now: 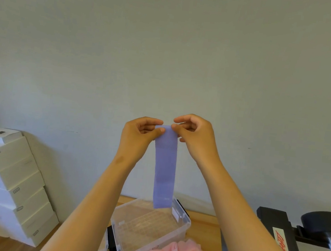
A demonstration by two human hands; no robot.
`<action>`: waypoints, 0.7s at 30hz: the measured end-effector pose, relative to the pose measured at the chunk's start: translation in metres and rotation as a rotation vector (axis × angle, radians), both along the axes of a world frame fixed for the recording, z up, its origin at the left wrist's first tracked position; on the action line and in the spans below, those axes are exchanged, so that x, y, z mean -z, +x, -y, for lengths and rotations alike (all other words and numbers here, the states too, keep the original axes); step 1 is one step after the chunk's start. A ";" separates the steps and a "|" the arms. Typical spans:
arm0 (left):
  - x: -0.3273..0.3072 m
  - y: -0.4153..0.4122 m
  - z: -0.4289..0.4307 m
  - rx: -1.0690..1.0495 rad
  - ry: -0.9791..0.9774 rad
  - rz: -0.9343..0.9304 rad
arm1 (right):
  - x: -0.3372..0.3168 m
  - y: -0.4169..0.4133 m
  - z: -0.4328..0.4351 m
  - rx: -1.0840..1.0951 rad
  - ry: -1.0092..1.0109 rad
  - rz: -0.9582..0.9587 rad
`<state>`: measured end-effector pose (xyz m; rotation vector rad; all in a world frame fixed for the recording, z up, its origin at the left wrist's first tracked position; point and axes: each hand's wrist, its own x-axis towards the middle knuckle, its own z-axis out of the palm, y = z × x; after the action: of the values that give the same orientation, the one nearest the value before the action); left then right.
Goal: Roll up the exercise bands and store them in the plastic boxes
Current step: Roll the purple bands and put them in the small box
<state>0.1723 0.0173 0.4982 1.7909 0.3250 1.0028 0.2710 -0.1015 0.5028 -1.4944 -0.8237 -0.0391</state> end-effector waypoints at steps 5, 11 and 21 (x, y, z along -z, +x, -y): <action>-0.010 0.002 -0.001 -0.002 0.014 0.031 | -0.003 -0.001 0.001 -0.062 0.008 -0.014; -0.019 0.004 -0.009 -0.016 -0.032 0.094 | 0.032 -0.013 0.004 -0.242 -0.051 -0.167; -0.010 0.004 -0.037 -0.105 -0.181 0.112 | 0.133 -0.042 -0.008 -0.436 -0.278 -0.353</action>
<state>0.1760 0.0539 0.5083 1.5611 0.4300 1.1073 0.2289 -0.0936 0.3701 -1.4884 -0.8703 0.6685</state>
